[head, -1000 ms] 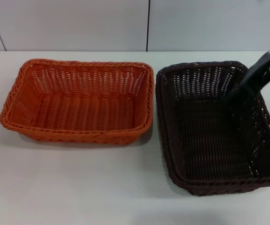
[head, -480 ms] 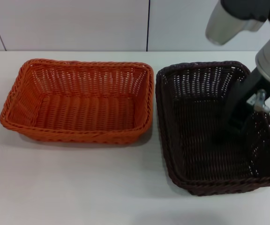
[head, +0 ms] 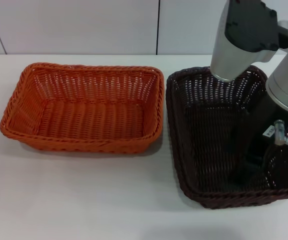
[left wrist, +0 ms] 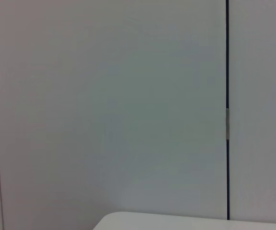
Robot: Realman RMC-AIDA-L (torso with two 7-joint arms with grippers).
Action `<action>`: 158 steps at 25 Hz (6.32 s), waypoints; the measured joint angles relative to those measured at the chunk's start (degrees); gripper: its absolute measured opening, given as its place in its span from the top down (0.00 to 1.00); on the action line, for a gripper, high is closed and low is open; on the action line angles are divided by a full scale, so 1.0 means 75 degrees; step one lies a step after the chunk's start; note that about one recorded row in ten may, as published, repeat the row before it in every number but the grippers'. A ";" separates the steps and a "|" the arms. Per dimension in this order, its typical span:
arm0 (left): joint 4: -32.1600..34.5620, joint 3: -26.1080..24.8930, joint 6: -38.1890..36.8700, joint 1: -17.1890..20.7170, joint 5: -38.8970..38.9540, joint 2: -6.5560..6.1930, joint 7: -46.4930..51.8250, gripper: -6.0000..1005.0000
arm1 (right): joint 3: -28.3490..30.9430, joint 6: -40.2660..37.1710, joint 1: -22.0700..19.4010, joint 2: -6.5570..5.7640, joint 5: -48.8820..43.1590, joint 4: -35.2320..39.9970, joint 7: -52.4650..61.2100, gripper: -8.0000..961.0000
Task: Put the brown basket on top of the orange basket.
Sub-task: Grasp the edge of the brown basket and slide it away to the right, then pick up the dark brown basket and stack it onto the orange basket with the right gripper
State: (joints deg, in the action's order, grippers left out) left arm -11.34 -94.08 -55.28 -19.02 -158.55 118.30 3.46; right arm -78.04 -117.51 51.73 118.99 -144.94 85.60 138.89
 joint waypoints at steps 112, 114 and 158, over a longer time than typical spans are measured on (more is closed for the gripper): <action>0.0077 -0.0205 -0.0126 0.0191 0.0000 -0.0024 0.0007 0.23 | -0.2762 0.1949 -0.0296 0.0037 -0.0377 -0.2080 -0.0115 0.79; 0.0081 -0.0205 -0.0122 0.0191 0.0000 -0.0024 0.0007 0.23 | -0.2763 0.1983 -0.0297 0.0037 -0.0363 -0.2155 -0.0117 0.79; 0.0073 -0.0205 -0.0170 0.0305 -0.0001 -0.0012 0.0016 0.23 | -0.2895 0.0610 -0.0434 0.0010 -0.1229 0.0830 0.0673 0.86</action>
State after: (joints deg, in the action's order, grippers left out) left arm -10.80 -95.62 -56.55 -16.73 -158.56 118.22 3.59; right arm -99.76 -112.94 48.48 119.06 -154.15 91.83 143.93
